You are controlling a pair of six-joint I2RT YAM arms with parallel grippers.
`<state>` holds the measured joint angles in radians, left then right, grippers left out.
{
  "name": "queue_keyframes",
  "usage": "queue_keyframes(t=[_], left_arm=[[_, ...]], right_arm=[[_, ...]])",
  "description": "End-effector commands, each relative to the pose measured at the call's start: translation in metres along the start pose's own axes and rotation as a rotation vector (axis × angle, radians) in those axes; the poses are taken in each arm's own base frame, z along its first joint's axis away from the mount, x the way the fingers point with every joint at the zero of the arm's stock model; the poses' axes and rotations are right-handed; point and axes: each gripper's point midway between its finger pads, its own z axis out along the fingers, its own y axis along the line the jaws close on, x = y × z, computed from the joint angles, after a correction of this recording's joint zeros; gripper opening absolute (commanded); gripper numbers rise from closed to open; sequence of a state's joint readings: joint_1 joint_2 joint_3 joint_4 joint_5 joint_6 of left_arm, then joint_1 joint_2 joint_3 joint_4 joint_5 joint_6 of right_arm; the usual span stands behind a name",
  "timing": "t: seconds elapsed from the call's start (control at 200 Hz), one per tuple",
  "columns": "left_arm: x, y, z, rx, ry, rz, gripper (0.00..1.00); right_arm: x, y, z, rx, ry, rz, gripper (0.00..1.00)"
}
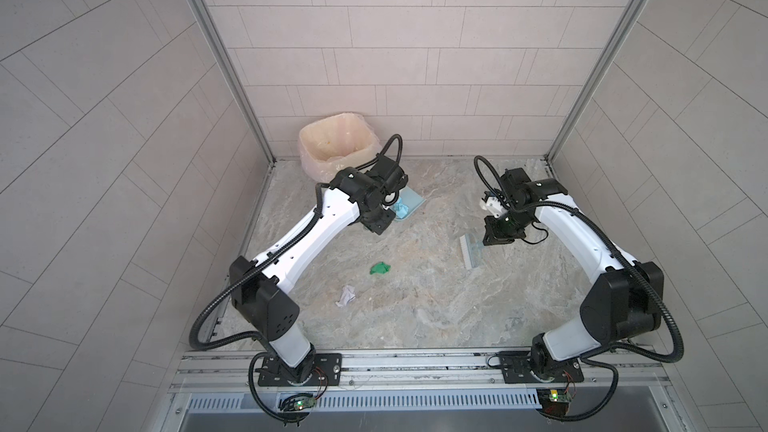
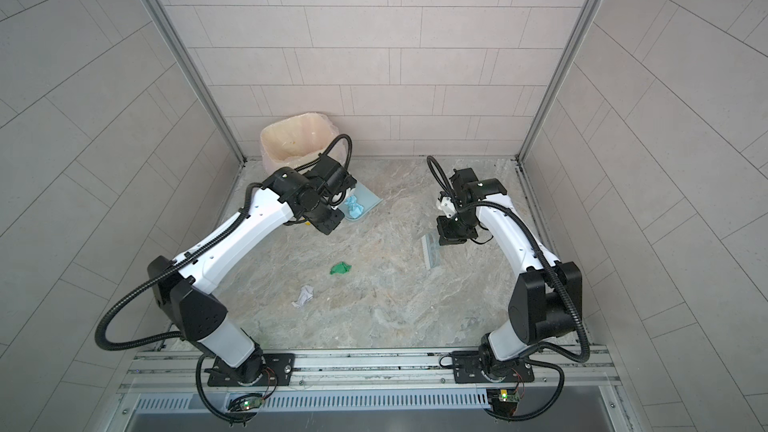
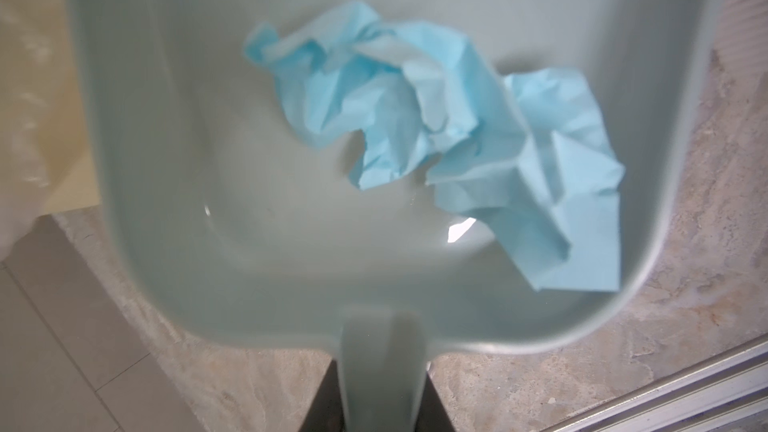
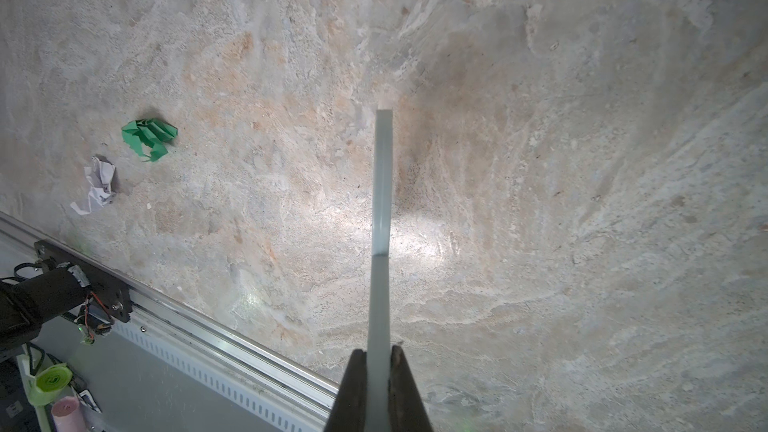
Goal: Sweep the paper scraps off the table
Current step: 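Lift the dustpan with light-blue scraps toward the bin while the right brush withdraws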
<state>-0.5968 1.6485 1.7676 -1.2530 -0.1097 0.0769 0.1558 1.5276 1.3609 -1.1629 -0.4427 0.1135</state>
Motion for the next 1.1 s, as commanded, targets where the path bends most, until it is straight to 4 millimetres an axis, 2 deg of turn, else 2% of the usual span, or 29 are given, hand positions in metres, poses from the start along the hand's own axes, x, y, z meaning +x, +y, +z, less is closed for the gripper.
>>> queue_keyframes(t=[0.0, 0.165, 0.44, 0.691, 0.911, 1.096], left_arm=[[0.023, 0.031, -0.026, -0.077, 0.062, -0.062, 0.0], [0.026, 0.066, -0.041, -0.15, 0.017, -0.162, 0.0], [0.049, 0.136, -0.066, -0.277, -0.006, -0.332, 0.0], [0.058, 0.188, -0.079, -0.365, -0.022, -0.417, 0.0], [0.043, 0.226, -0.072, -0.435, 0.002, -0.415, 0.0], [0.016, 0.253, -0.05, -0.479, 0.023, -0.389, 0.0]], right_arm=[[0.002, 0.004, -0.004, -0.023, -0.007, -0.002, 0.0], [0.0, 0.005, -0.003, -0.031, -0.006, -0.007, 0.0], [-0.001, 0.007, -0.006, -0.038, -0.004, -0.02, 0.0], [-0.003, 0.008, -0.011, -0.038, -0.005, -0.032, 0.0], [-0.001, 0.007, -0.014, -0.036, 0.007, -0.032, 0.0], [-0.001, 0.01, -0.014, -0.054, 0.02, -0.033, 0.0]])
